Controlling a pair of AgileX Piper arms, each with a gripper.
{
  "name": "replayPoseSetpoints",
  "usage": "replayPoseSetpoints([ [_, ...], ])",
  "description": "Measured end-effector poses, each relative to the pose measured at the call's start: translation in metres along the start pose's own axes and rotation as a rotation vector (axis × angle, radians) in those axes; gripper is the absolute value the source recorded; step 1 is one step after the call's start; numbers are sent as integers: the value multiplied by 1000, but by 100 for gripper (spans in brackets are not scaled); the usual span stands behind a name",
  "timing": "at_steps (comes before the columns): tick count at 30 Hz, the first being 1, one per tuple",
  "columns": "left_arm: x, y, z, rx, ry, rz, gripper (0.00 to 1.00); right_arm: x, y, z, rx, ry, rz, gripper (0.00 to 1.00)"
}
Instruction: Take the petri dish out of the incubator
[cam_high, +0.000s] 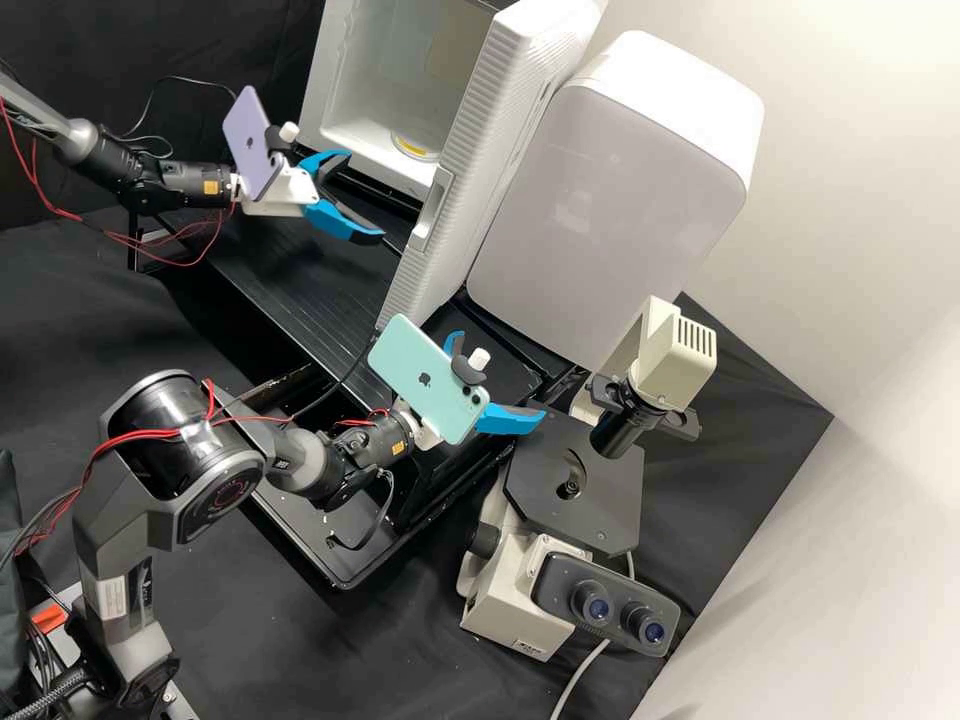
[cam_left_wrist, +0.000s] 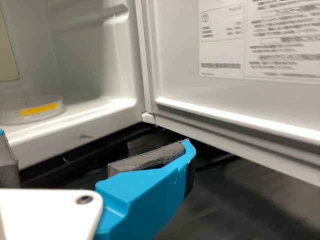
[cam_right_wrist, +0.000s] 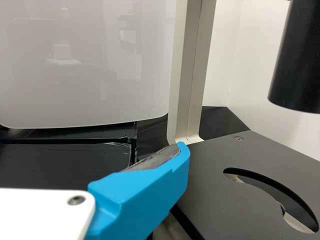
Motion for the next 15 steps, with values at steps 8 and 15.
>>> replayPoseSetpoints([
  [8, 24, 18, -9, -23, 43, 37, 100, 0, 0, 0, 0, 0, 0, 100],
  [15, 46, 22, -17, -24, 72, 21, 100, 0, 0, 0, 0, 0, 0, 100],
])
